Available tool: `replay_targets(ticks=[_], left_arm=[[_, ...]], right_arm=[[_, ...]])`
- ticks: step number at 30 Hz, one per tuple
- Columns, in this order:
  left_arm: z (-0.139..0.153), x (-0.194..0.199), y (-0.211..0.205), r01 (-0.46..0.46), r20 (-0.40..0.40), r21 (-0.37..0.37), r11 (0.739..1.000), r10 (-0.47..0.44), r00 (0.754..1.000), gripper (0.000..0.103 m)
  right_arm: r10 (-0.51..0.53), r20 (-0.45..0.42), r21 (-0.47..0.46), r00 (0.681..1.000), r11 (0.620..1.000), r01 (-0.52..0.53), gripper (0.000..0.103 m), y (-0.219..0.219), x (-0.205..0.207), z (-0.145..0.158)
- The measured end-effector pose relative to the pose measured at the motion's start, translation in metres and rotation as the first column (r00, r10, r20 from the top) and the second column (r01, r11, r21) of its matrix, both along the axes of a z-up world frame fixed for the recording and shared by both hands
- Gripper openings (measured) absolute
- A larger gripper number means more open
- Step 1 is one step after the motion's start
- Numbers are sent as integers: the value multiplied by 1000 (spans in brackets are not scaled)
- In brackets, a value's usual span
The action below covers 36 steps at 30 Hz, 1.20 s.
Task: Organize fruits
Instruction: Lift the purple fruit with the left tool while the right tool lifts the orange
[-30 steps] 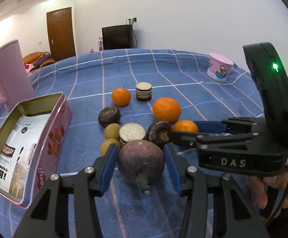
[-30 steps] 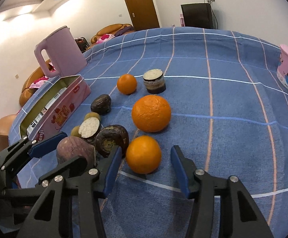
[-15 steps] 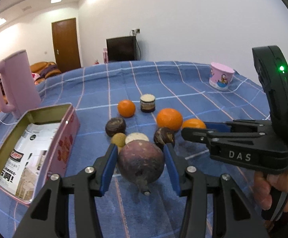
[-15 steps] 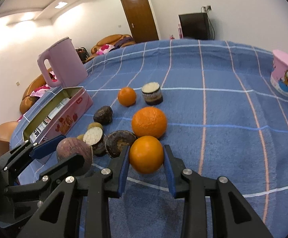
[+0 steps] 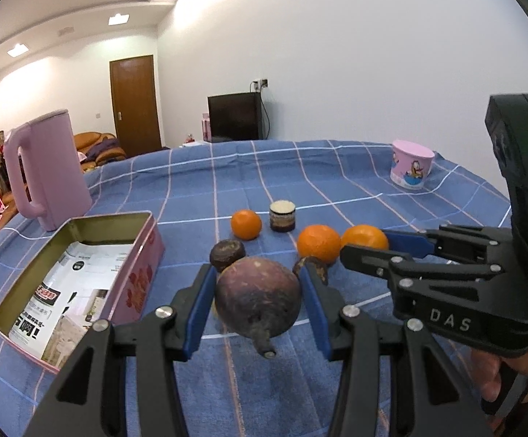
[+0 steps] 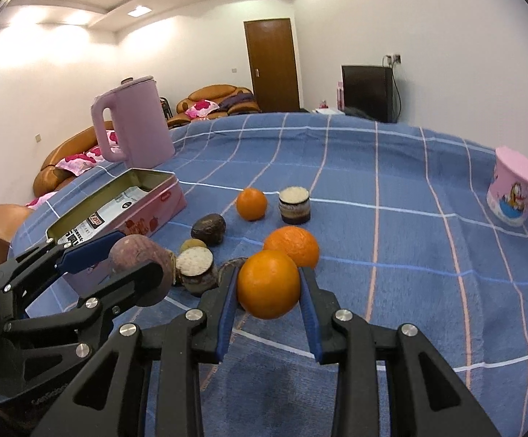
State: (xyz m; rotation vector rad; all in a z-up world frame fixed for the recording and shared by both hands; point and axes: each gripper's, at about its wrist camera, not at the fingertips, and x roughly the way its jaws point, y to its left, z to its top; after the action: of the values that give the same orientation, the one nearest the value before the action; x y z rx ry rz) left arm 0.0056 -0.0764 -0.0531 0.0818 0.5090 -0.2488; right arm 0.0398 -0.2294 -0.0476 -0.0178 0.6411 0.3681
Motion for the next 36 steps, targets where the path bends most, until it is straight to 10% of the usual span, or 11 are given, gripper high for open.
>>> replay_targets(ticks=[36], left_arm=[[9,-18,3,-39,126,-15,999,41,991,50]], right_arm=[[-3,191,14,982,1000,0,35,-3,-35,17]])
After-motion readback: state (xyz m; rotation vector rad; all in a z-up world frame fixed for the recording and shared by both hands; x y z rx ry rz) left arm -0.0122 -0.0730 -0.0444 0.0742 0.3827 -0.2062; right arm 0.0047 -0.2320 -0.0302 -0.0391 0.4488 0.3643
